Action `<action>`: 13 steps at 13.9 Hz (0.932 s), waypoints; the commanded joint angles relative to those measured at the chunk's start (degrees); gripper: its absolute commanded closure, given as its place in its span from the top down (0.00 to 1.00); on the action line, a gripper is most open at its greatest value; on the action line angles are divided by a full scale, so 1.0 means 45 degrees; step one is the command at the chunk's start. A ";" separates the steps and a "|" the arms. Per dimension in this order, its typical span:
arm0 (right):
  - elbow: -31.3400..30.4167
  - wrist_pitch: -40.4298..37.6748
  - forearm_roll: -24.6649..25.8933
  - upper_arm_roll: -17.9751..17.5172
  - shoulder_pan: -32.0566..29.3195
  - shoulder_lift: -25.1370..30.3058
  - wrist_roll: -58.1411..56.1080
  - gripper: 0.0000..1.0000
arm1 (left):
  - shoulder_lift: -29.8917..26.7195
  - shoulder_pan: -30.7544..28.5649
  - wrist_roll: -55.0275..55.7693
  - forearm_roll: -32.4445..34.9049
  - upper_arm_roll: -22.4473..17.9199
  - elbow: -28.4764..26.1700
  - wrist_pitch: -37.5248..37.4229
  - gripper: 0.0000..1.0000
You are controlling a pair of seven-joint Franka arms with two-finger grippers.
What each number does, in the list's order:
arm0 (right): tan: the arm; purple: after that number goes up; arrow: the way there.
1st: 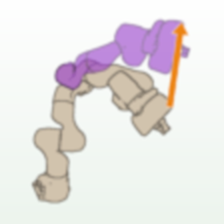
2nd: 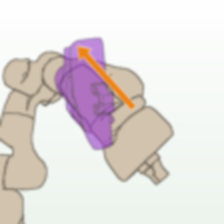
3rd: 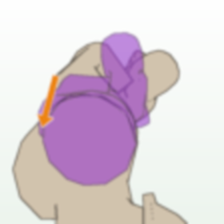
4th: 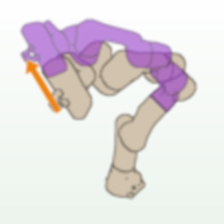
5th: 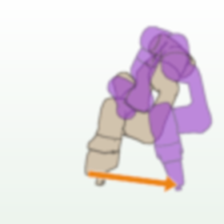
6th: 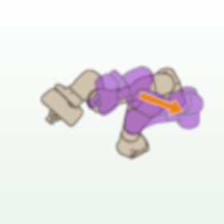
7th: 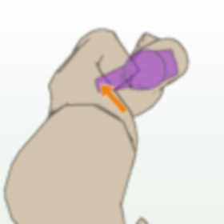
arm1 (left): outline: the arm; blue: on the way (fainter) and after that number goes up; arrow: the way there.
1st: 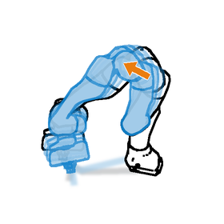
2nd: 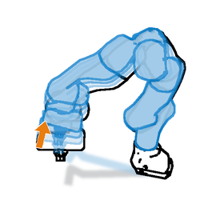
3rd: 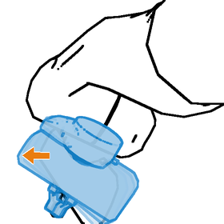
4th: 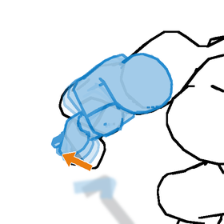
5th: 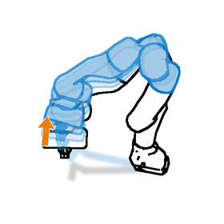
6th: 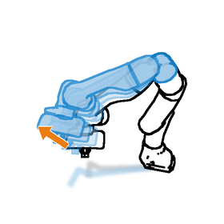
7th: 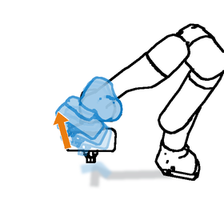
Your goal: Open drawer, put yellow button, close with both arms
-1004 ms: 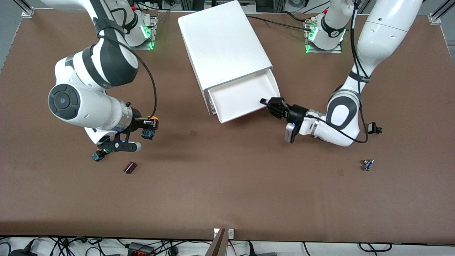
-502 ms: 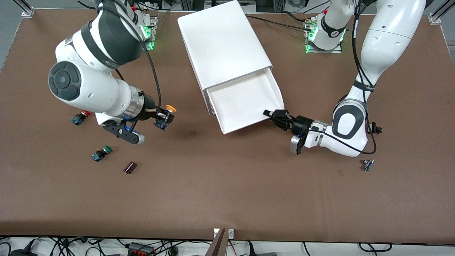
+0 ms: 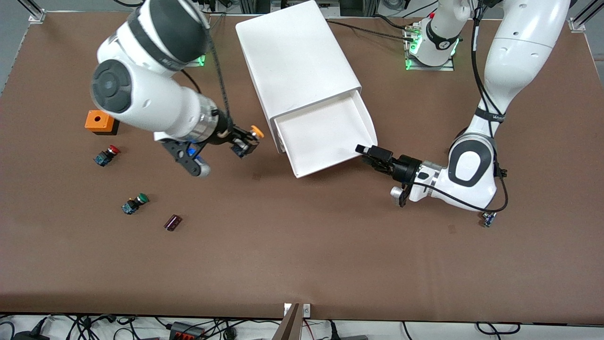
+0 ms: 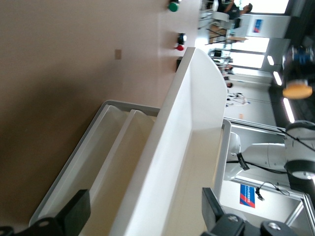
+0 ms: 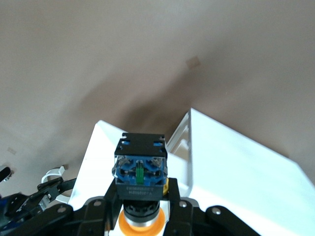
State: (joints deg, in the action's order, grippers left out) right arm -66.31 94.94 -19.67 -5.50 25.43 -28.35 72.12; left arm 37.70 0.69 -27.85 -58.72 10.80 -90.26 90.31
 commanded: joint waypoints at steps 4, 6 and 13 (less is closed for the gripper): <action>0.0498 0.1439 -0.0063 0.0109 0.1709 -0.0925 0.3812 0.00 | -0.1015 -0.0076 0.4132 0.4350 -0.0018 0.2124 -0.0868 1.00; 0.0498 0.2122 0.0247 0.0129 0.2277 -0.1218 0.5023 0.00 | -0.1228 -0.0056 0.4664 0.6222 -0.0018 0.2498 -0.0734 1.00; 0.0654 0.3454 0.1167 0.0109 0.3471 -0.2410 0.8171 0.00 | -0.1601 0.0119 0.4704 1.1989 0.0139 0.3689 -0.0830 1.00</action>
State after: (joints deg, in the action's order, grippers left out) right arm -66.06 110.98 -15.21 -5.42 40.63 -37.53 104.46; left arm 31.22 0.42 -7.80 -10.35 11.05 -74.99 87.45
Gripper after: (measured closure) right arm 0.595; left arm 0.000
